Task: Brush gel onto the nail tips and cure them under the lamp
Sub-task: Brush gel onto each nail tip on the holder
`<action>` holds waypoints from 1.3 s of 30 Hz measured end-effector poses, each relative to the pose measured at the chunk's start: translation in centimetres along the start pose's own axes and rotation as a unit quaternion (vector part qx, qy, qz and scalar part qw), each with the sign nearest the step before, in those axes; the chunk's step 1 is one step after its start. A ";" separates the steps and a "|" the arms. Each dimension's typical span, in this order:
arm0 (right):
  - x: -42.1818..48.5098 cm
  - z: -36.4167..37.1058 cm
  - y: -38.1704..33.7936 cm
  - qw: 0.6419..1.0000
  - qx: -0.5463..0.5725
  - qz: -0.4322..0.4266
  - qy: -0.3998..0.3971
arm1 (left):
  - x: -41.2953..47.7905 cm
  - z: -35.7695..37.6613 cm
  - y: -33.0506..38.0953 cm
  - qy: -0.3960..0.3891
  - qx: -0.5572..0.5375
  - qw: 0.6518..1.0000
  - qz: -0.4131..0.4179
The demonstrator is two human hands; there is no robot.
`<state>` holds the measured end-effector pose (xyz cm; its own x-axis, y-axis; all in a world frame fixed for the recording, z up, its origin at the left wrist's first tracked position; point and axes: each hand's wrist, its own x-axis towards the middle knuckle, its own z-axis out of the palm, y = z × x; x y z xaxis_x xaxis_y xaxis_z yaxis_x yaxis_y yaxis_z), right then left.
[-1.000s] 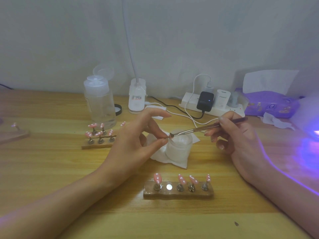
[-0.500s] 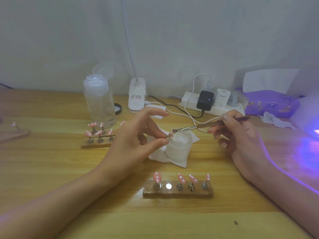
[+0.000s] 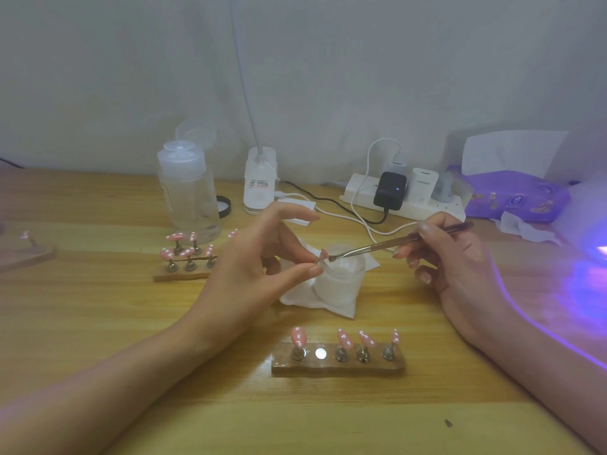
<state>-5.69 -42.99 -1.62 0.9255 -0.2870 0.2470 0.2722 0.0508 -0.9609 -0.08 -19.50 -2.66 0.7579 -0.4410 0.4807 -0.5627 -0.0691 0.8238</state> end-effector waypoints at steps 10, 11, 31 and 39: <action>-0.1 -0.1 0.1 1.000 -0.007 -0.019 -0.005 | 0.0 0.2 0.1 0.005 -0.012 1.000 -0.011; -0.1 -0.1 0.1 1.000 0.002 -0.023 -0.004 | 0.0 0.2 0.1 0.006 -0.016 1.000 -0.012; -0.2 0.0 -0.1 1.000 0.011 -0.012 0.000 | 0.0 0.2 -0.1 0.005 -0.009 1.000 -0.012; -0.2 0.0 -0.1 1.000 0.006 0.000 0.010 | 0.1 0.2 -0.1 0.004 -0.012 1.000 -0.005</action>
<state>-5.89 -42.99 -1.53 0.9197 -0.3070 0.2447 0.2758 0.0617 -0.9592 -0.04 -19.68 -2.77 0.7656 -0.4339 0.4749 -0.5473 -0.0515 0.8353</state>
